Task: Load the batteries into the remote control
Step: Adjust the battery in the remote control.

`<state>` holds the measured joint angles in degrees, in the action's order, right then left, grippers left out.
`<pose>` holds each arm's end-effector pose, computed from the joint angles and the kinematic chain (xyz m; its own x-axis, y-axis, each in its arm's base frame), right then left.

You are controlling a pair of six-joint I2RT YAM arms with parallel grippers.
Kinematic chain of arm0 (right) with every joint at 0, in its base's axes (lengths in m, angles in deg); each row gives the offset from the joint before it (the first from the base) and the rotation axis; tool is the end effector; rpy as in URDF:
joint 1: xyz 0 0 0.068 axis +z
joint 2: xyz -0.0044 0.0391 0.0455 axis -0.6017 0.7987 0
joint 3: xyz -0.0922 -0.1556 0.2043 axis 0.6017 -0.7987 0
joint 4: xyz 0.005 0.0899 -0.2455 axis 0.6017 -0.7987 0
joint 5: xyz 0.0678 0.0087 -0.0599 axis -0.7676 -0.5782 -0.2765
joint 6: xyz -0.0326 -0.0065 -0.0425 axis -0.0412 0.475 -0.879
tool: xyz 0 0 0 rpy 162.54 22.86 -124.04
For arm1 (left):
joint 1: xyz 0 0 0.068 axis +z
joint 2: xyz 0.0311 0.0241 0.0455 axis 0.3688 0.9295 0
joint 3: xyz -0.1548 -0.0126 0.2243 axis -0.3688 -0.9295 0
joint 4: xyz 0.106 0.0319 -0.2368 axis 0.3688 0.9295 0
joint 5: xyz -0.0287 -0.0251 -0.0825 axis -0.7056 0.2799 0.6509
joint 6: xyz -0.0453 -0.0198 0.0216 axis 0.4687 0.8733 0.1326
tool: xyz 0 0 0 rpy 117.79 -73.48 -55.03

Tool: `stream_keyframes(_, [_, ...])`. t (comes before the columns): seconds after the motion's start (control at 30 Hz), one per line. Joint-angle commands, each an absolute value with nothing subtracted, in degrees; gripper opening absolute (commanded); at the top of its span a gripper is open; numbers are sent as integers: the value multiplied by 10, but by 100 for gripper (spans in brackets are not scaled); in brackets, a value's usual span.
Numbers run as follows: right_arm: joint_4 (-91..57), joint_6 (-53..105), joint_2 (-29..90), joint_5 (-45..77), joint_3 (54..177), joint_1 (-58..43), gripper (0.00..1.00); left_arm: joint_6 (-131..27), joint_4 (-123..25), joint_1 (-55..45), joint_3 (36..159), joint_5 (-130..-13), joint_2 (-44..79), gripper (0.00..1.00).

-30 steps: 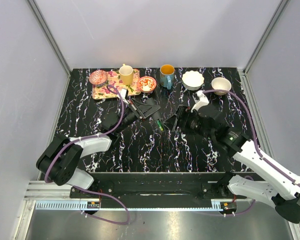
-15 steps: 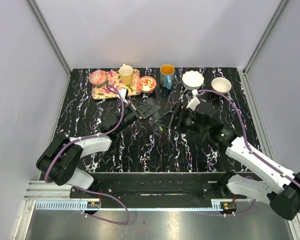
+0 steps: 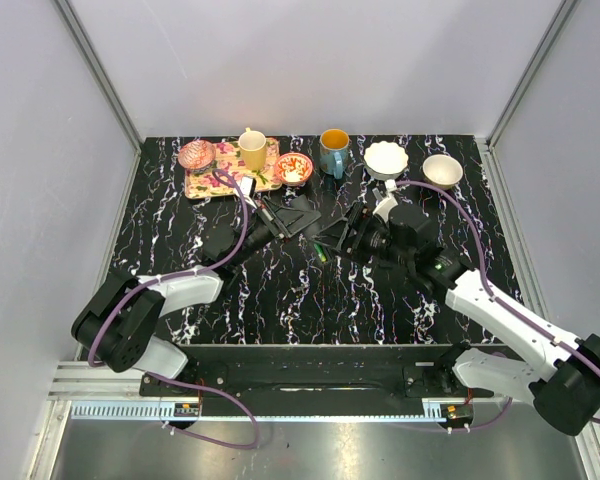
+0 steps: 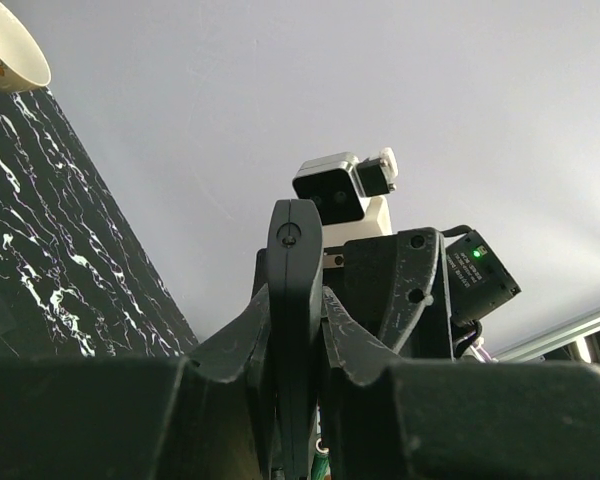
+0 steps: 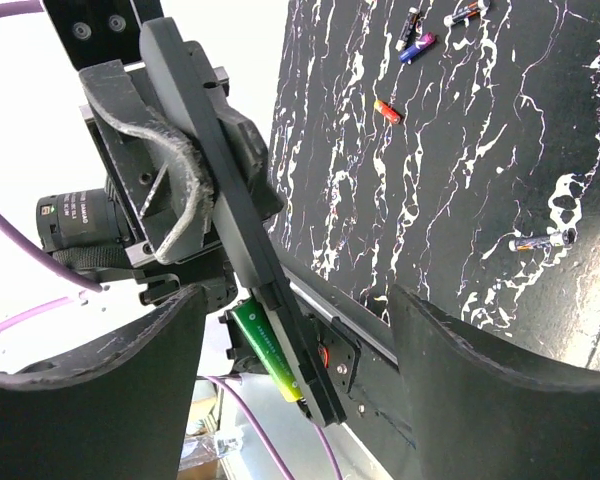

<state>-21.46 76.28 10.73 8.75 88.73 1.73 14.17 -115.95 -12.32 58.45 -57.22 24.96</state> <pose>0.1887 0.1632 0.3187 -0.7969 0.4009 -0.4519 -0.2364 0.4814 0.8440 0.2350 -0.1750 0.2605 -0.7437 -0.5862 -0.3215 0.4343 -0.0580 -0.8989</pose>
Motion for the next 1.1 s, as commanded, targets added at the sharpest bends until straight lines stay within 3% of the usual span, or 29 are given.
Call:
stream_keyframes(0.0, [-184, 778, 111, 84, 887, 12, 77, 130, -1196, -122, 597, -569, 225, 0])
stream_keyframes(0.63, [-170, 791, 114, 71, 857, 9, 65, 138, -1199, -122, 605, -573, 220, 0])
stream_keyframes(1.07, [-130, 802, 128, 44, 840, 10, 64, 149, -1203, -123, 618, -572, 225, 0])
